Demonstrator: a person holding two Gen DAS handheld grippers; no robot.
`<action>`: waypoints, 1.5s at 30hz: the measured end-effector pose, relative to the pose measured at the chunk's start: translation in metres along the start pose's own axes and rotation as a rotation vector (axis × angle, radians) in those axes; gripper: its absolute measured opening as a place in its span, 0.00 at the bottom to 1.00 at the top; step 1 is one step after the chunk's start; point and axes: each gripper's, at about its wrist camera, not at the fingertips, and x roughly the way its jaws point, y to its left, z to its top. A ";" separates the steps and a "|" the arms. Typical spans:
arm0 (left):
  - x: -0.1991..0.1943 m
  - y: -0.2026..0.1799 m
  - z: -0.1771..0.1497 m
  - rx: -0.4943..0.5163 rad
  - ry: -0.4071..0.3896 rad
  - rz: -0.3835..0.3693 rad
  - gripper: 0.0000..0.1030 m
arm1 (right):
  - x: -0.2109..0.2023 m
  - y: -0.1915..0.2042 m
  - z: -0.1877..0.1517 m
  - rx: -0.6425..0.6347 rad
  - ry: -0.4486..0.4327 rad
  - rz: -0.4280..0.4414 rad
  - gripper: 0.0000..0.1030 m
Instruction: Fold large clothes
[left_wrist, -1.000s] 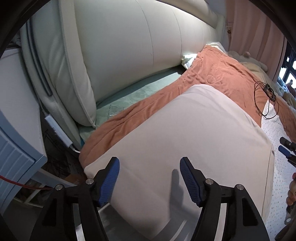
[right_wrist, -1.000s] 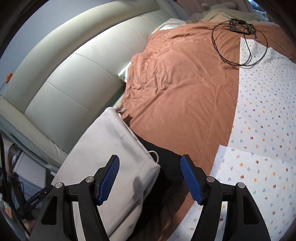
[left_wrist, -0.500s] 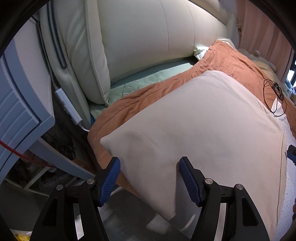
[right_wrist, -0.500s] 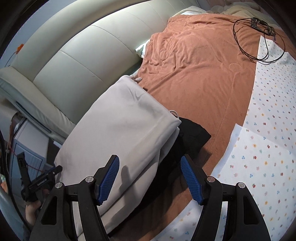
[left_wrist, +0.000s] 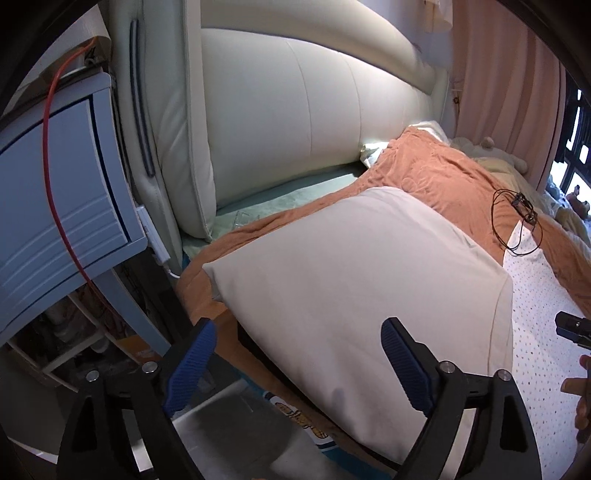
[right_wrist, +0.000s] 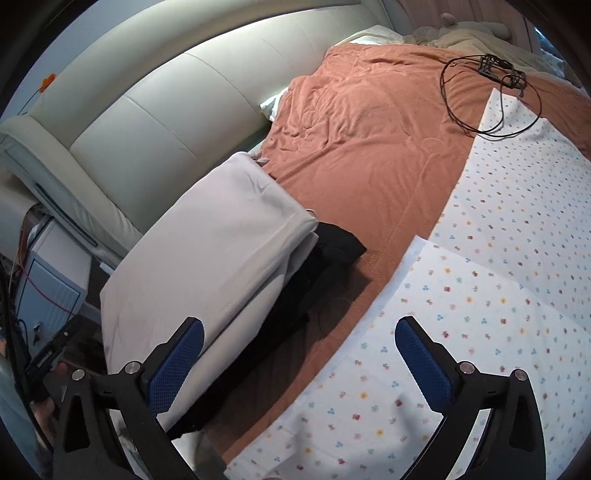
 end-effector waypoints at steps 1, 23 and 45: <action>-0.005 -0.003 -0.001 0.005 -0.007 -0.005 0.92 | -0.006 -0.005 -0.002 0.010 -0.005 -0.009 1.00; -0.139 -0.064 -0.047 0.025 -0.185 -0.106 1.00 | -0.171 -0.065 -0.081 0.041 -0.166 -0.114 1.00; -0.306 -0.113 -0.157 0.284 -0.361 -0.203 1.00 | -0.353 -0.076 -0.226 0.072 -0.429 -0.247 1.00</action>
